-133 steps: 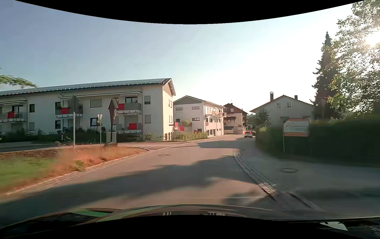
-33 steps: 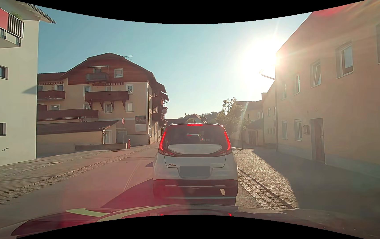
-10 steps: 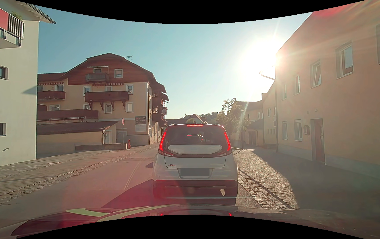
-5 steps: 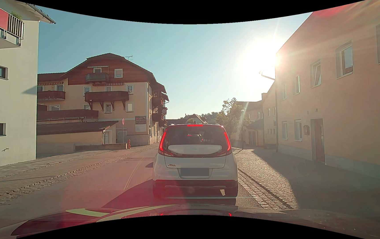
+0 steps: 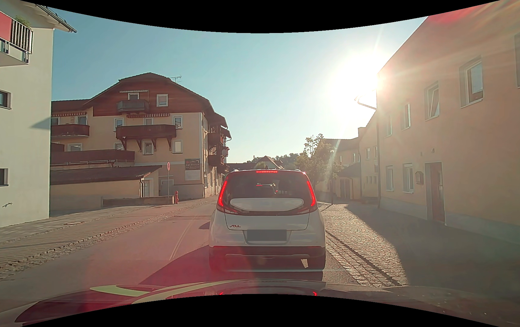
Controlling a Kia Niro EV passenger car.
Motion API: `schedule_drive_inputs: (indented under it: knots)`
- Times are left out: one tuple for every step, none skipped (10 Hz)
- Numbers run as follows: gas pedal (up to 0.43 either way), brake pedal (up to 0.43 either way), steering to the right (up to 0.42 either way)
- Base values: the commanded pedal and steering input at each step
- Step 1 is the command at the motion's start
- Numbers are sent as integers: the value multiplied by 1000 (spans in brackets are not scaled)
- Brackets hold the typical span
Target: Follow the waypoints while adhering to traffic rules and regulations
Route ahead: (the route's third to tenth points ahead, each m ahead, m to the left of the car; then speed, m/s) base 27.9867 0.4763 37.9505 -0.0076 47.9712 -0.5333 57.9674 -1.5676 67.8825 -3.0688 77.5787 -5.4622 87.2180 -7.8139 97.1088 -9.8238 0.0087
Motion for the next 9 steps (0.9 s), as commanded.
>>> schedule_drive_inputs:
  knots:
    - [0, 244, -1]
    - [0, 244, -1]
    - [0, 244, -1]
    - [0, 244, -1]
    - [0, 244, -1]
    - [0, 244, -1]
    - [0, 244, -1]
    - [0, 244, -1]
    - [0, 244, -1]
